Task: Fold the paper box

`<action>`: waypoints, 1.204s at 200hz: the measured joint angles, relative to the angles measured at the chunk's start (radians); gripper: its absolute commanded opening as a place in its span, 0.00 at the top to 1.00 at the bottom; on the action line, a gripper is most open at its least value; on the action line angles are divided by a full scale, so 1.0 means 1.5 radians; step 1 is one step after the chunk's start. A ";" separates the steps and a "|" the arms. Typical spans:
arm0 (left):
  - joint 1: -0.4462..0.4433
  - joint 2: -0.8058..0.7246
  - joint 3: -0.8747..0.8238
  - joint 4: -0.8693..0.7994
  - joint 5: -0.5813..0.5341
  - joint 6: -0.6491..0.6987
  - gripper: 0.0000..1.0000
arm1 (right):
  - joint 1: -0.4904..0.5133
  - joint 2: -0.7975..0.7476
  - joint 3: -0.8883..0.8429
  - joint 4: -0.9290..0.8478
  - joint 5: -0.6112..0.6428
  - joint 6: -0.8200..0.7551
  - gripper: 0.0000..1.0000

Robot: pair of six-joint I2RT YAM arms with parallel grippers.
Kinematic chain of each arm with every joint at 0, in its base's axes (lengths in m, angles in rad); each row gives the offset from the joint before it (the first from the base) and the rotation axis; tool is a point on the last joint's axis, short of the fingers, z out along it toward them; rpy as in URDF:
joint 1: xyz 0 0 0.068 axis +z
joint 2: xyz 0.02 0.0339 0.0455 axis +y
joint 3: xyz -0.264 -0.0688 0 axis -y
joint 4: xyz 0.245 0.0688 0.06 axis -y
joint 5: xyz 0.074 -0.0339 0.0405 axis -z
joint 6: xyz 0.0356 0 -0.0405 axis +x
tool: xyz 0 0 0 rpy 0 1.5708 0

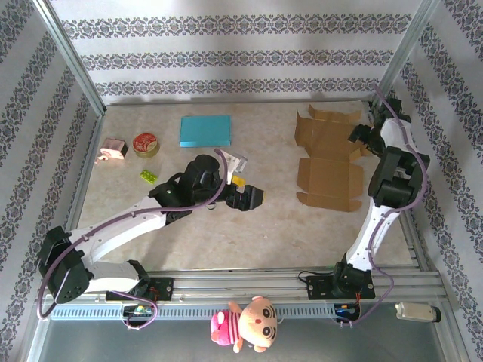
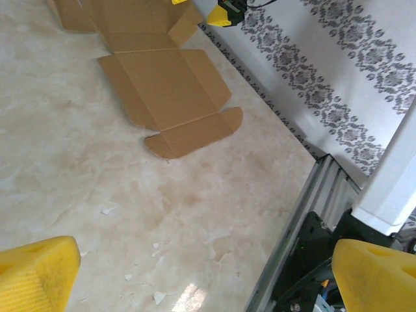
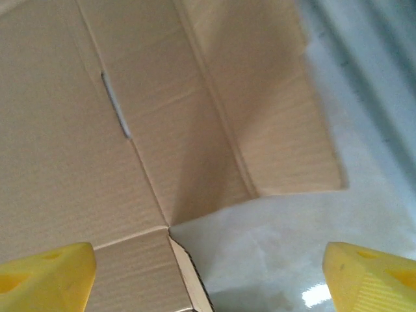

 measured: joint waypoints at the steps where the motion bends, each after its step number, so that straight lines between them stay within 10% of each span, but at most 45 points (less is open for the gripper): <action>1: 0.001 0.001 0.000 -0.001 0.000 0.000 0.01 | 0.000 0.001 0.000 0.000 -0.003 -0.002 0.19; 61: 0.032 0.040 0.010 -0.006 -0.001 -0.029 0.01 | 0.018 -0.017 -0.073 -0.019 -0.066 -0.009 1.00; 152: 0.210 0.262 0.227 -0.133 -0.150 -0.058 0.02 | 0.268 -0.400 -0.452 0.078 -0.160 -0.022 1.00; 241: 0.277 0.508 0.369 -0.238 -0.127 -0.027 0.34 | 0.432 -0.421 -0.528 0.119 -0.132 0.026 1.00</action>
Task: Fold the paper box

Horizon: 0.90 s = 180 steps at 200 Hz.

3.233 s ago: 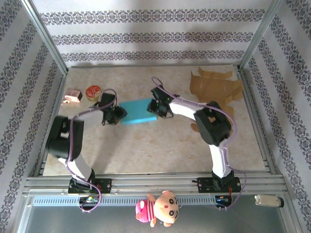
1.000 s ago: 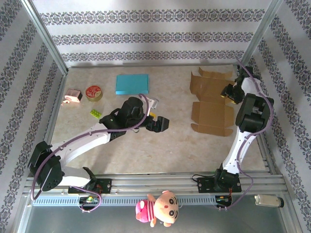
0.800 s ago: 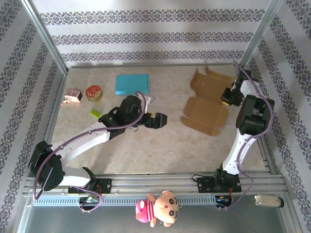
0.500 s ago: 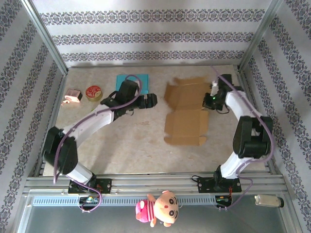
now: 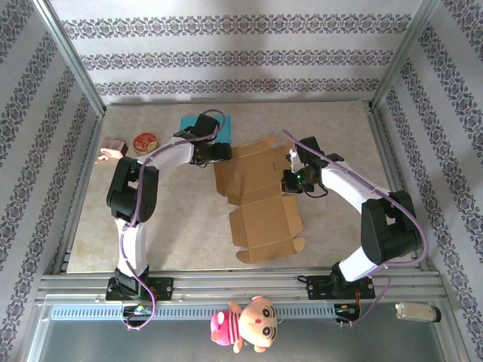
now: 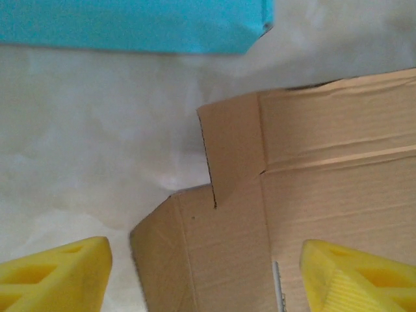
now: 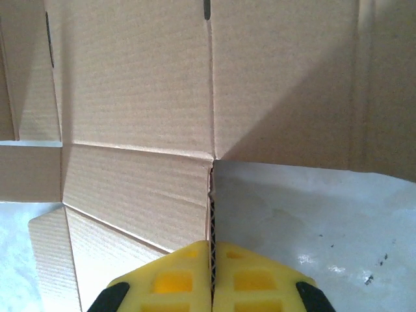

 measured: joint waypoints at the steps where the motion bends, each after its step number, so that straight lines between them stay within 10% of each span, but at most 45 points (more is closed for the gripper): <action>1: 0.000 0.001 0.000 -0.001 0.000 0.000 0.35 | 0.000 0.000 0.000 0.000 0.000 0.000 1.00; 35: 0.006 0.031 0.003 -0.014 0.031 -0.008 0.58 | 0.001 0.001 0.008 0.001 0.019 0.003 0.97; 60: 0.012 0.035 0.003 -0.014 0.063 -0.017 1.00 | 0.001 0.001 0.008 0.002 0.033 0.010 0.70; 113: 0.016 -0.076 -0.119 0.107 0.136 0.055 1.00 | 0.001 -0.146 0.032 0.015 0.120 -0.009 0.03; 147: 0.016 -0.231 -0.247 0.310 0.174 0.161 1.00 | 0.005 -0.294 0.033 0.159 0.094 -0.226 0.02; 180: 0.016 -0.280 -0.313 0.455 0.193 0.248 1.00 | -0.007 -0.220 0.126 0.141 0.011 -0.455 0.05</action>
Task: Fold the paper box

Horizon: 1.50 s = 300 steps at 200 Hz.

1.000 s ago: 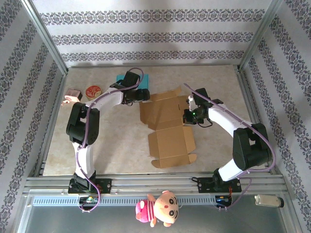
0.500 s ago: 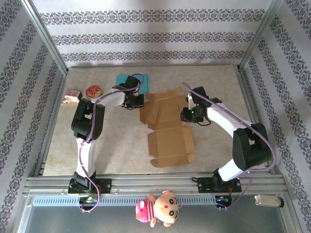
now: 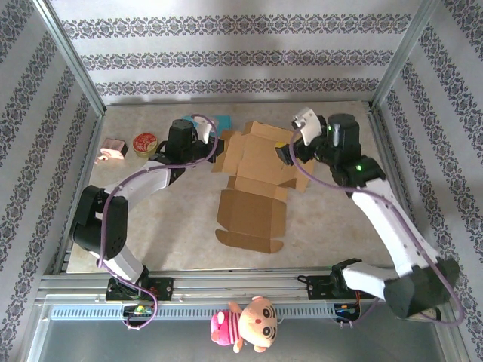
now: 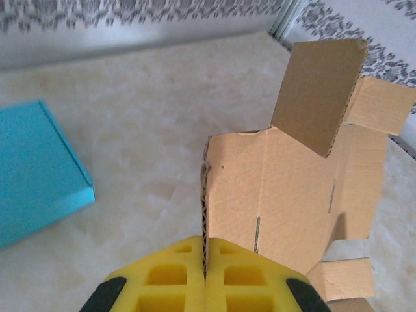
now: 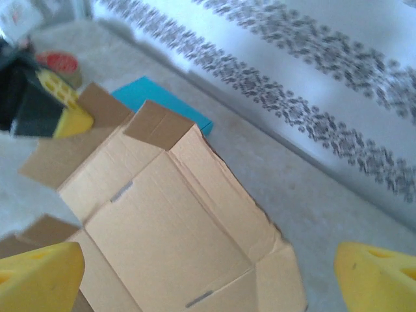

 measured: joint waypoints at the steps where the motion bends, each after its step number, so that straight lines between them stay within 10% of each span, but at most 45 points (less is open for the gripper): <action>1: 0.000 -0.001 -0.001 0.003 0.000 0.001 1.00 | -0.002 0.007 0.008 -0.003 -0.005 -0.007 0.05; 118: 0.000 -0.039 -0.040 0.076 0.048 0.125 1.00 | -0.041 0.321 0.227 -0.229 -0.160 -0.224 0.70; 156: 0.000 -0.039 -0.040 0.076 0.052 0.143 1.00 | -0.035 0.322 0.240 -0.233 -0.135 -0.251 0.47; 177: 0.000 -0.039 -0.040 0.076 0.052 0.153 1.00 | -0.031 0.308 0.235 -0.220 -0.113 -0.279 0.16; 227: 0.000 -0.039 -0.040 0.076 0.052 0.158 1.00 | -0.037 0.271 0.229 -0.168 -0.080 -0.365 0.11; 247: 0.000 -0.039 -0.042 0.076 0.052 0.158 1.00 | -0.037 0.300 0.241 -0.186 -0.086 -0.386 0.28; 283: 0.000 -0.039 -0.043 0.076 0.051 0.158 1.00 | -0.037 0.356 0.259 -0.217 -0.114 -0.392 1.00; 300: -0.001 -0.040 -0.043 0.076 0.041 0.159 0.64 | -0.031 0.354 0.259 -0.223 -0.119 -0.382 1.00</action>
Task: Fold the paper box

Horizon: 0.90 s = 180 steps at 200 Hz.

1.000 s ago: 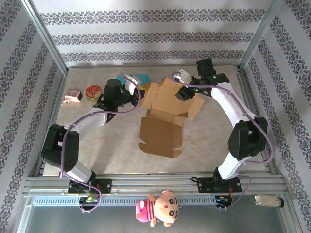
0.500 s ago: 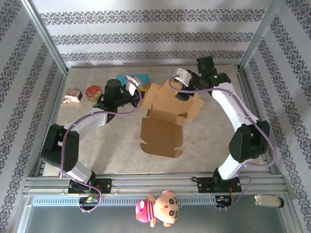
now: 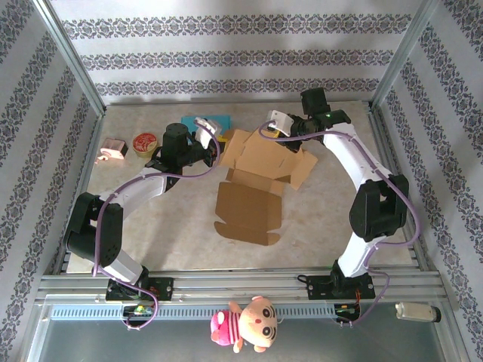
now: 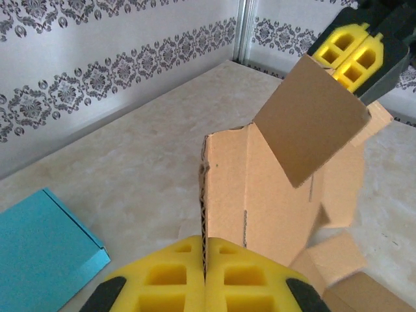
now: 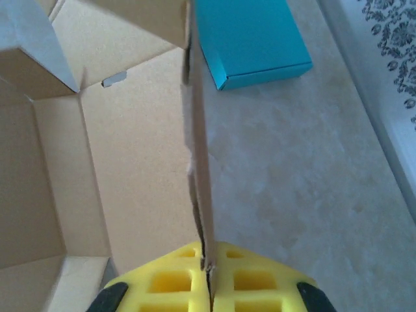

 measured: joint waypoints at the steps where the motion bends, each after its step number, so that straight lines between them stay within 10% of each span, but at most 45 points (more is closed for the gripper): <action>1: 0.000 0.000 0.000 0.000 -0.001 0.001 0.61 | 0.001 -0.001 0.000 -0.001 0.001 0.002 1.00; 18: 0.000 -0.011 -0.007 -0.004 -0.038 -0.010 0.36 | 0.020 -0.013 0.000 0.003 0.033 0.006 1.00; 40: 0.000 -0.071 -0.020 -0.063 -0.107 -0.078 0.32 | 0.074 -0.062 -0.041 0.057 0.128 0.006 1.00; 117: 0.000 -0.223 -0.022 -0.227 -0.127 -0.645 0.71 | 0.238 -0.101 -0.325 0.492 0.509 -0.149 1.00; 180: -0.002 -0.069 0.026 -0.223 -0.080 -0.797 0.86 | 0.276 -0.022 -0.374 0.726 0.625 -0.226 1.00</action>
